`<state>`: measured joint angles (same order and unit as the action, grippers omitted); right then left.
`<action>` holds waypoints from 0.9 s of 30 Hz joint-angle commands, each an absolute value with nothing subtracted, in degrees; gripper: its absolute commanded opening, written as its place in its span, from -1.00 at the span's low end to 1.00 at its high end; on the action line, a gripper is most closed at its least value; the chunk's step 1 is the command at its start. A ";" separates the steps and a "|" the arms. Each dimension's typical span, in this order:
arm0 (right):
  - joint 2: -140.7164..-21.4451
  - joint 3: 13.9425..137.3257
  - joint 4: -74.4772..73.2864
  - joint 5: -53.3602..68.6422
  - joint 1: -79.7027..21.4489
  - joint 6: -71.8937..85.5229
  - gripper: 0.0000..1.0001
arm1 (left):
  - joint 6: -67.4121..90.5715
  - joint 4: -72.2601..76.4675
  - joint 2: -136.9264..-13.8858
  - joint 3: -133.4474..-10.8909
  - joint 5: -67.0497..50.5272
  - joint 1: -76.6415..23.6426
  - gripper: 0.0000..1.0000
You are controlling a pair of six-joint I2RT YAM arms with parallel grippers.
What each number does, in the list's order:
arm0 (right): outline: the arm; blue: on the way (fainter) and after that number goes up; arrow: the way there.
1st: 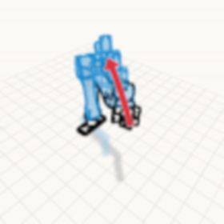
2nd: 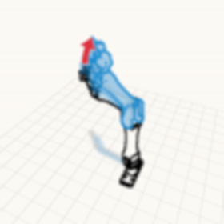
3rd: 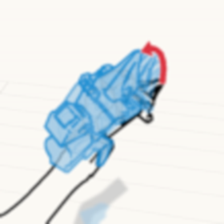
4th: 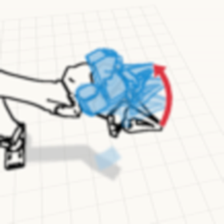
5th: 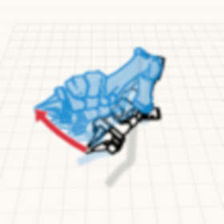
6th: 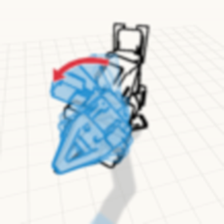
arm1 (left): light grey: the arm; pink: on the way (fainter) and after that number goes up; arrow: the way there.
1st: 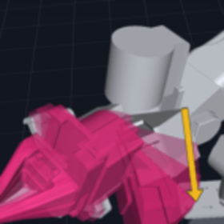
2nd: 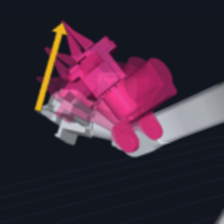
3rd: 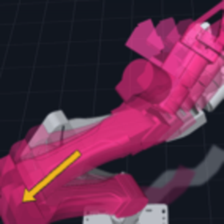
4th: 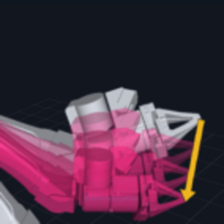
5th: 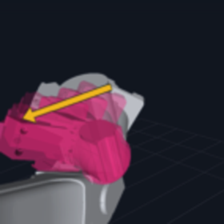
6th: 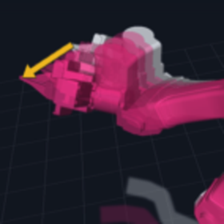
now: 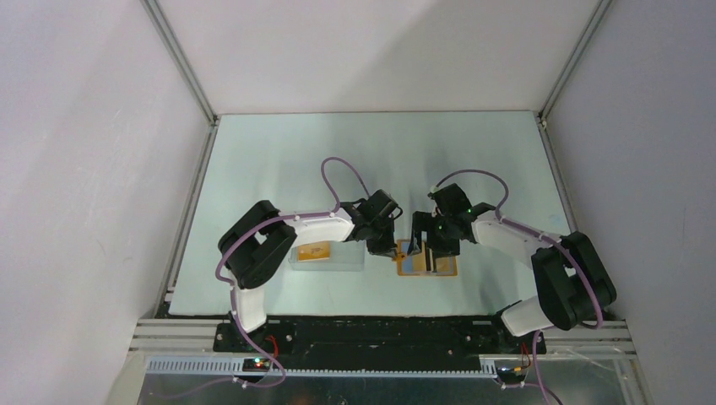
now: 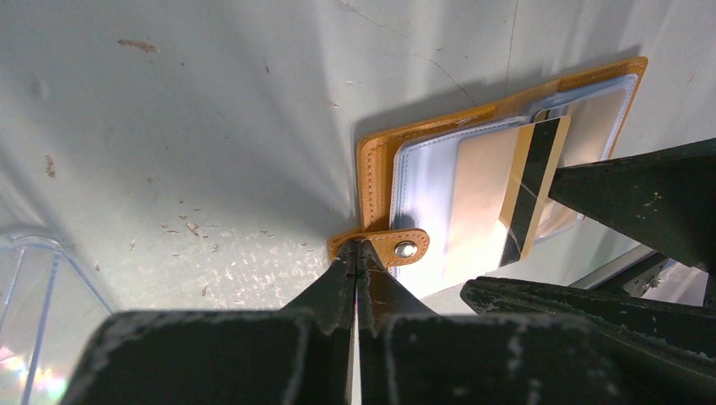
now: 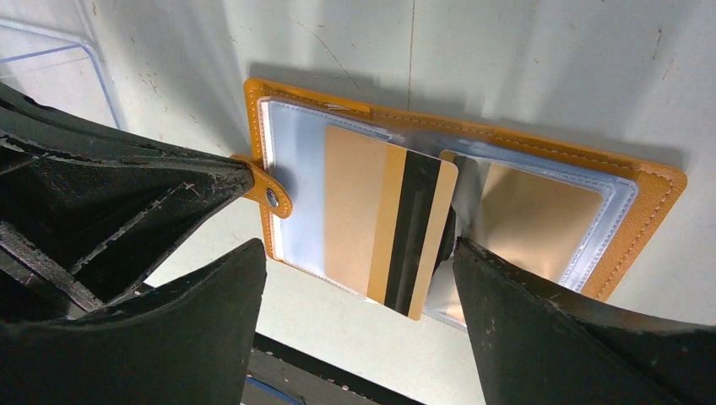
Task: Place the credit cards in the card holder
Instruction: Insert the credit card into the card holder.
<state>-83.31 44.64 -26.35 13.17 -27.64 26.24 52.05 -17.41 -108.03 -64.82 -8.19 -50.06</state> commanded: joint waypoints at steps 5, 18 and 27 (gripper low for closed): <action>-86.56 45.68 -24.84 16.83 -28.14 24.95 0.47 | 50.11 -21.96 -110.92 -63.72 -5.09 -49.31 -1.00; -90.89 49.50 -21.39 23.69 -33.87 29.64 0.40 | 50.18 -21.91 -111.01 -63.72 -5.27 -49.31 -1.00; -85.74 51.14 -31.93 13.76 -32.52 26.21 0.57 | 50.18 -21.92 -110.92 -63.60 -5.15 -49.37 -1.00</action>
